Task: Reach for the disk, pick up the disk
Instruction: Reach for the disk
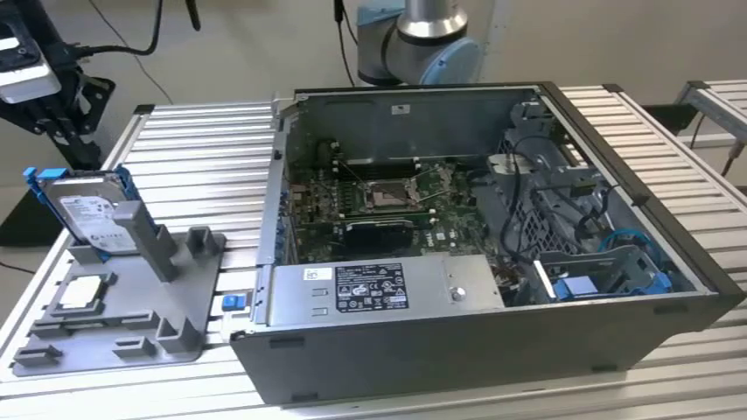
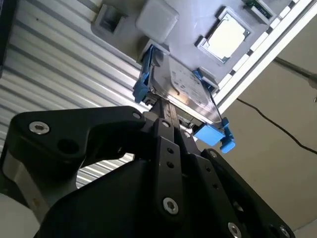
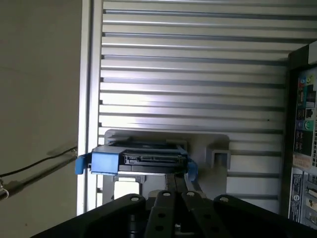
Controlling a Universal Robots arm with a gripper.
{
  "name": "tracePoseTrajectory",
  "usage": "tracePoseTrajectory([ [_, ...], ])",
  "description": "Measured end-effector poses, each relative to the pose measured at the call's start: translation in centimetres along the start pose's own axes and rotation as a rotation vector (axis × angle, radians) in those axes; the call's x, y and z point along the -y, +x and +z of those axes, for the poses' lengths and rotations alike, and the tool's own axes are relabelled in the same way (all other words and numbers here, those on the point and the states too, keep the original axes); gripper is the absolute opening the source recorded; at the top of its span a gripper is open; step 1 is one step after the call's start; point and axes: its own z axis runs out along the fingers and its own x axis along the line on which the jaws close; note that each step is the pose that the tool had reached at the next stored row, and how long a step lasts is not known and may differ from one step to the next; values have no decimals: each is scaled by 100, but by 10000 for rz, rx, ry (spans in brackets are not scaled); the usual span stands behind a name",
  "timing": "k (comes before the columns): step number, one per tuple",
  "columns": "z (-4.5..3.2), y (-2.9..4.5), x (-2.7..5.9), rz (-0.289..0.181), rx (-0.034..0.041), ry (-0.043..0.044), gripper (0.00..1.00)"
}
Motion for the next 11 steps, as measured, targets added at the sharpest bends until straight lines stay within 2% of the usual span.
tracePoseTrajectory([
  [7, 11, 318, -10, 0, 1, -1, 0],
  [11, 18, 420, -13, 0, 0, -1, 0],
])
